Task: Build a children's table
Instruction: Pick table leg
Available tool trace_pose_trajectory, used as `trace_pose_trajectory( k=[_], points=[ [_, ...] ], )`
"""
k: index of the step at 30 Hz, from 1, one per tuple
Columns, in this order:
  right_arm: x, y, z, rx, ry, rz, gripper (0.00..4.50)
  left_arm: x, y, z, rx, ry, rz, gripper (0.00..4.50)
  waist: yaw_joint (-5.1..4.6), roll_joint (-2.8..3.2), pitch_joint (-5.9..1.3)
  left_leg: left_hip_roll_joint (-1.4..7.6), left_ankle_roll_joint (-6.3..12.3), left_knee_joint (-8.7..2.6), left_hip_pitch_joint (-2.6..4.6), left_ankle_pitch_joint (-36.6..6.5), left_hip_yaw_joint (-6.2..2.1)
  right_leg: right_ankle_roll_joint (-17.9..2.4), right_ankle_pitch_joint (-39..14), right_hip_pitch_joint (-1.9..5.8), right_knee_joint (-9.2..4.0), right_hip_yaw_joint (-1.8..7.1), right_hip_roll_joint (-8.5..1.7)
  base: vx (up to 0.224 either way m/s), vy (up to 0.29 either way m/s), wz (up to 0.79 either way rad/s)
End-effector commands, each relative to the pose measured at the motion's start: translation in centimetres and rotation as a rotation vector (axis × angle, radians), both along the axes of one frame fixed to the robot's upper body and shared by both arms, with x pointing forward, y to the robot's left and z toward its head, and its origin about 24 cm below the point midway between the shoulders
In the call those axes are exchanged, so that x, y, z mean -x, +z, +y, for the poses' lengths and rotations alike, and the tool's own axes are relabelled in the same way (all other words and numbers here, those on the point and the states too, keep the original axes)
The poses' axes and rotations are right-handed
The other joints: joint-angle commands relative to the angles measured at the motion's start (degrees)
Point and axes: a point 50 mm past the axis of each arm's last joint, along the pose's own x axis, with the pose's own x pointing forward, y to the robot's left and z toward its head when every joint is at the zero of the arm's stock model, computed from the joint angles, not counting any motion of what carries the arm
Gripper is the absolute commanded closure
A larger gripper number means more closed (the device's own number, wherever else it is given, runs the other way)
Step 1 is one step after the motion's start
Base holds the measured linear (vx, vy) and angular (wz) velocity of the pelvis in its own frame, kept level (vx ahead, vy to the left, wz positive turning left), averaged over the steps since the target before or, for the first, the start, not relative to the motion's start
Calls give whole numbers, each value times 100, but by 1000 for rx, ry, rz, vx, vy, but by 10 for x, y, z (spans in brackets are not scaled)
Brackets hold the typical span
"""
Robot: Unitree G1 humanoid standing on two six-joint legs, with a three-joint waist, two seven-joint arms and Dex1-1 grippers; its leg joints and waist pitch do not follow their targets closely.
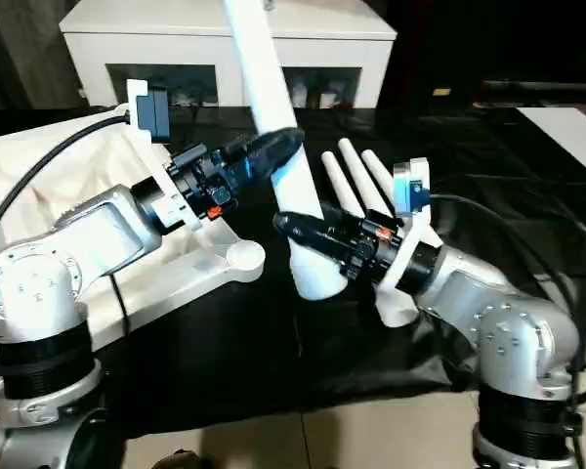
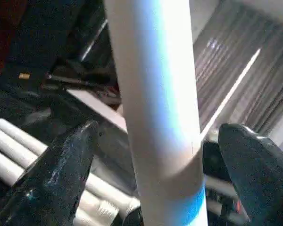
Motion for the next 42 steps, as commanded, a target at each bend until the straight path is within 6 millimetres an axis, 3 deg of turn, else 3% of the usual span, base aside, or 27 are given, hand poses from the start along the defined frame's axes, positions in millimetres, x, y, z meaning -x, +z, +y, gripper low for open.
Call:
trace_pose_trajectory(
  k=[1, 3, 6, 13, 21, 24, 33, 35, 42],
  points=[
    [4, 4, 1, 2, 25, -13, 261, 4, 1, -4, -23, -25, -22, 0, 15, -12, -394, 267, -235, -433, 171, -920, -151, -813, -970, 198, -468, 203, -324, 0, 0, 0],
    [7, 3, 4, 1, 70, -4, 261, 4, 0, -3, -11, -39, -14, 0, 26, -13, -406, 271, -185, -418, 167, -709, -147, -930, -617, 218, -425, 195, -317, 0, 0, 0],
    [9, 3, 5, 2, 91, 0, 261, 4, -1, -2, -8, -49, -10, 0, 21, -13, -400, 266, -147, -414, 172, -744, -138, -990, -609, 229, -432, 193, -322, 0, 0, 0],
    [11, -4, 8, 18, 145, 31, 261, 2, 2, 7, 52, -90, -8, 75, 26, 7, -379, 273, -306, -441, 194, -1066, -149, -906, -1079, 209, -473, 197, -333, 0, 0, 0],
    [8, -6, 8, 31, 134, 33, 261, 5, 0, 10, 52, -114, -4, 126, 37, -2, -386, 274, -315, -442, 188, -1022, -149, -893, -1007, 212, -456, 197, -335, 0, 0, 0],
    [8, -8, 9, 40, 131, 32, 261, 7, 0, 9, 50, -135, -9, 170, 40, -1, -388, 271, -296, -435, 182, -956, -145, -926, -921, 218, -444, 198, -338, 0, 0, 0],
    [6, -9, 11, 53, 123, 19, 261, 5, -1, 11, 47, -119, 0, 221, 51, 8, -393, 268, -306, -427, 189, -950, -140, -915, -898, 215, -443, 201, -329, 0, 0, 0],
    [6, -9, 11, 61, 118, 12, 205, 5, -1, 11, 45, -112, -2, 235, 55, 9, -395, 270, -313, -432, 190, -976, -144, -914, -916, 220, -440, 199, -332, 0, 0, 0],
    [-5, -7, 14, 159, -6, -62, 139, -3, 0, 13, -61, 3, -49, 258, 50, 23, -393, 273, -394, -443, 192, -976, -152, -780, -953, 207, -448, 199, -324, 0, 0, 0]
  ],
)
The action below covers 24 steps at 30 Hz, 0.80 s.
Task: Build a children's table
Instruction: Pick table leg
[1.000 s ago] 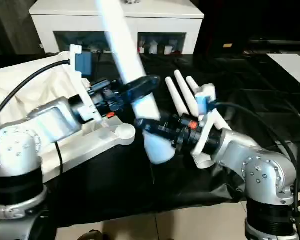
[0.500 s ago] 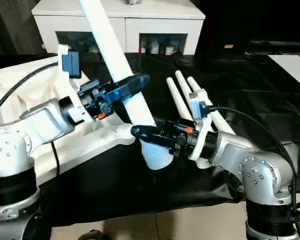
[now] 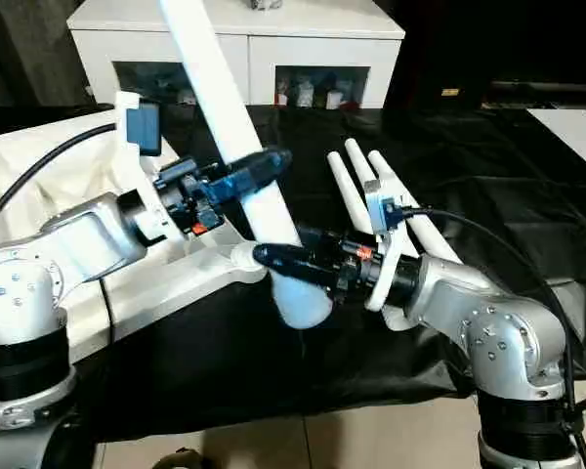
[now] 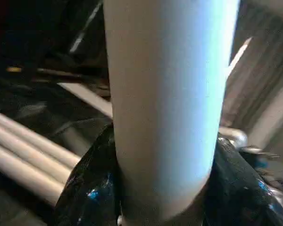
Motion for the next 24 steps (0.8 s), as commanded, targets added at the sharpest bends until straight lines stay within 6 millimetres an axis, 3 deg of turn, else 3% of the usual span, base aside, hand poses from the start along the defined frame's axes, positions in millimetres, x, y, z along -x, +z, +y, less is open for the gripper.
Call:
trace_pose_trajectory(
  k=[1, 6, 11, 15, 24],
  points=[
    [-8, 3, 4, 106, -74, -85, 139, -3, 5, -4, -91, 56, -56, 258, -8, 12, -393, 275, -406, -441, 200, -1005, -154, -764, -992, 207, -428, 199, -325, 0, 0, 0],
    [-20, -6, 16, 280, -183, -155, 91, -9, 4, -8, -255, 159, -113, 262, -47, 27, -386, 271, -530, -451, 208, -1119, -165, -634, -1135, 183, -431, 205, -315, 0, 0, 0],
    [-34, -18, 39, 336, -289, -154, 72, -12, 4, -18, -340, 211, -166, 262, -103, 32, -391, 256, -563, -447, 199, -1205, -162, -733, -1130, 168, -422, 208, -317, 0, 0, 0],
    [-43, -24, 51, 335, -342, -142, 70, -15, 0, -19, -360, 239, -172, 262, -116, 37, -402, 250, -568, -447, 185, -1131, -158, -797, -777, 184, -383, 203, -294, 0, 0, 0],
    [-47, -23, 61, 290, -328, -142, 149, -16, 0, -17, -373, 255, -193, 262, -107, 31, -399, 260, -542, -445, 209, -1151, -147, -793, -675, 182, -369, 210, -294, 0, 0, 0]
  ],
)
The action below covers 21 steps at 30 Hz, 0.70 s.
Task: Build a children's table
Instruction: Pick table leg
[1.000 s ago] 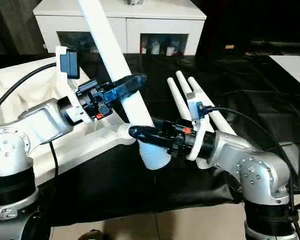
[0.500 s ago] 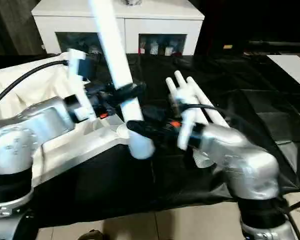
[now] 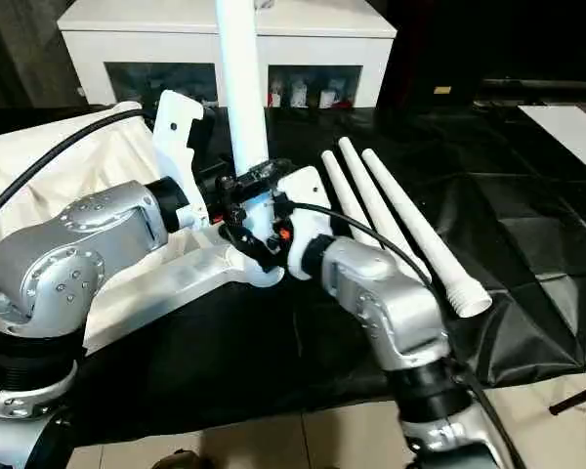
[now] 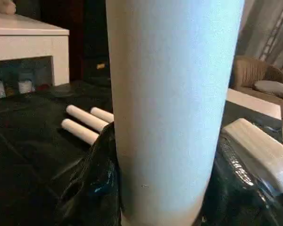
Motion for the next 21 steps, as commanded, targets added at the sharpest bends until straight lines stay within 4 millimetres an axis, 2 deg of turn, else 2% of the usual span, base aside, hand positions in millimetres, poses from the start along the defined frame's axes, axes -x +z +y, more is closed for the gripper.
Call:
trace_pose_trajectory(
  k=[1, 4, 10, 13, 15, 18, 21],
  points=[
    [-4, 5, -3, 9, -14, -28, 155, 0, 3, -1, -10, -6, -21, 262, -25, 33, -401, 261, -529, -444, 214, -1160, -148, -782, -700, 194, -372, 206, -294, 0, 0, 0],
    [-2, 5, -3, 0, 6, -23, 188, -1, 2, 1, -18, 1, -24, 262, -28, 33, -403, 258, -520, -444, 206, -1134, -149, -765, -676, 202, -368, 206, -295, 0, 0, 0],
    [1, 4, -4, 2, 53, -18, 228, -2, 1, 2, -27, 7, -27, 262, -23, 49, -407, 259, -504, -436, 212, -1113, -148, -804, -624, 199, -363, 206, -294, 0, 0, 0],
    [6, 6, -5, -10, 106, -16, 246, -2, 2, 2, -26, 2, -27, 262, -21, 39, -407, 260, -486, -434, 210, -1110, -147, -828, -614, 206, -364, 205, -294, 0, 0, 0],
    [8, 10, -10, -37, 142, -14, 257, -1, 2, 3, 11, -24, 6, 192, -14, 43, -409, 264, -473, -431, 210, -1105, -149, -843, -581, 211, -359, 206, -298, 0, 0, 0],
    [10, 14, -16, -58, 179, -13, 261, 2, 3, 4, 63, -85, 34, 190, -7, 36, -411, 255, -413, -418, 205, -1083, -141, -913, -564, 230, -355, 205, -296, 0, 0, 0],
    [16, 19, -31, -83, 292, 7, 262, 11, 6, 8, 125, -211, 49, 155, -2, 33, -404, 260, -348, -412, 213, -1091, -135, -974, -606, 218, -362, 207, -294, 0, 0, 0]
  ],
)
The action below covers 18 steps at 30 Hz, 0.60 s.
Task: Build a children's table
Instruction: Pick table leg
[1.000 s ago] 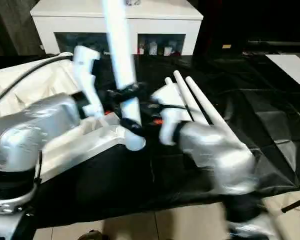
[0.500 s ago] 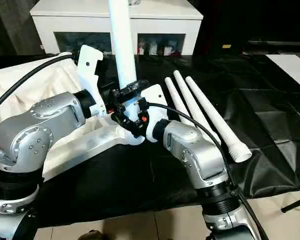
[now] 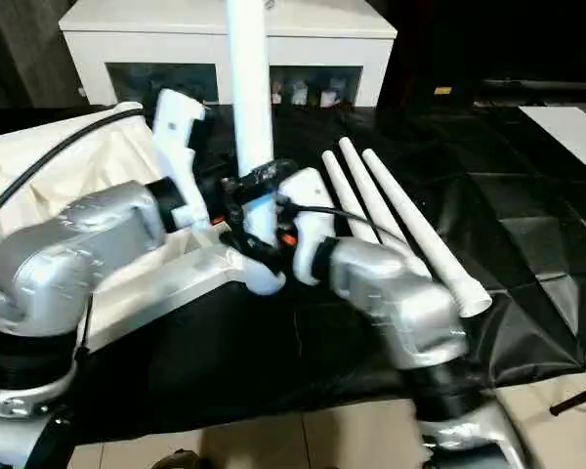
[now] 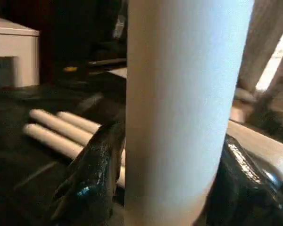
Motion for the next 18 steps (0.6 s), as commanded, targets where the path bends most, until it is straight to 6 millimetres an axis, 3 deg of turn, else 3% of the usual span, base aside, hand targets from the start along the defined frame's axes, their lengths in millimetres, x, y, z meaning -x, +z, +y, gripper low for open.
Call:
trace_pose_trajectory(
  k=[1, 7, 18],
  points=[
    [5, 11, -15, -45, 74, -5, 262, 6, 5, 7, 63, -83, 3, 151, 2, 17, -404, 249, -303, -406, 213, -1137, -129, -1030, -689, 235, -376, 201, -305, 0, 0, 0],
    [16, 13, -36, -34, 251, 56, 263, 15, 10, 9, 141, -270, -2, 100, 17, -6, -388, 268, -188, -402, 214, -1193, -127, -1069, -1004, 224, -408, 204, -318, 0, 0, 0],
    [24, 10, -39, 29, 386, 98, 263, 15, 4, -2, 89, -355, -7, 95, 18, -1, -391, 285, -180, -401, 203, -1211, -141, -1096, -1168, 215, -420, 206, -330, 0, 0, 0]
  ],
)
